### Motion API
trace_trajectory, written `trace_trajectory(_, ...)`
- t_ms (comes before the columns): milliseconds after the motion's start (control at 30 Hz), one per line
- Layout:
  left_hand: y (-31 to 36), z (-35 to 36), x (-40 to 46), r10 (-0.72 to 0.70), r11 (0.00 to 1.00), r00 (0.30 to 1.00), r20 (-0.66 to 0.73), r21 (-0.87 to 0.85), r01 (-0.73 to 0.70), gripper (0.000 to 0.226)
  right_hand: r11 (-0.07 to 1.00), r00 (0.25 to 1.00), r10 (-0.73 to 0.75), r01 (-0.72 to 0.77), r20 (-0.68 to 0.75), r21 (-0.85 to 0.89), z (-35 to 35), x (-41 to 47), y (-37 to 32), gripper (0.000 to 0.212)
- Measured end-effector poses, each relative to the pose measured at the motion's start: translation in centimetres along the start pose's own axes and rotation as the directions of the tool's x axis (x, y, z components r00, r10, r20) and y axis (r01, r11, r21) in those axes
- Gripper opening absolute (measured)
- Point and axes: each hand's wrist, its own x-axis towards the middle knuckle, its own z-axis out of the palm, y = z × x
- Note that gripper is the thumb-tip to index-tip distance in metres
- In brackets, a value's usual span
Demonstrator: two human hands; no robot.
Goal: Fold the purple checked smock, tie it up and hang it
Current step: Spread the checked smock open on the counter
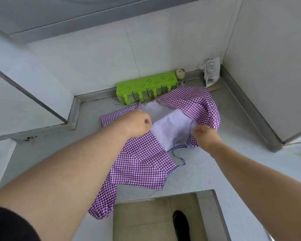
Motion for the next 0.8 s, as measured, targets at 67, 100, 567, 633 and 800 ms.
trace_trajectory(67,-0.1,0.5,0.4,-0.015,0.999,0.999,0.049,0.038,0.013,0.025,0.998,0.999,0.047,-0.048,-0.024,-0.047,0.1,0.0,0.7,0.031)
trace_trajectory(100,-0.1,0.8,0.5,-0.018,0.998,0.997,0.074,0.065,0.013,0.024,0.995,0.997,0.072,-0.073,-0.021,-0.066,0.4,0.2,1.3,0.034)
trace_trajectory(567,0.5,2.8,1.8,-0.024,0.979,0.968,0.250,0.204,-0.028,0.035,0.870,0.994,-0.003,0.055,0.105,-0.491,1.5,-2.2,4.7,0.046)
trace_trajectory(633,0.5,2.8,1.9,-0.014,0.980,0.968,0.251,0.195,-0.037,0.042,0.907,0.990,-0.072,0.114,0.118,-0.406,1.1,-2.2,3.8,0.038)
trace_trajectory(800,1.7,2.8,2.1,0.104,0.982,0.974,0.200,0.136,-0.133,0.089,0.850,0.873,-0.472,0.487,0.120,-0.202,-0.1,-2.8,-0.8,0.026)
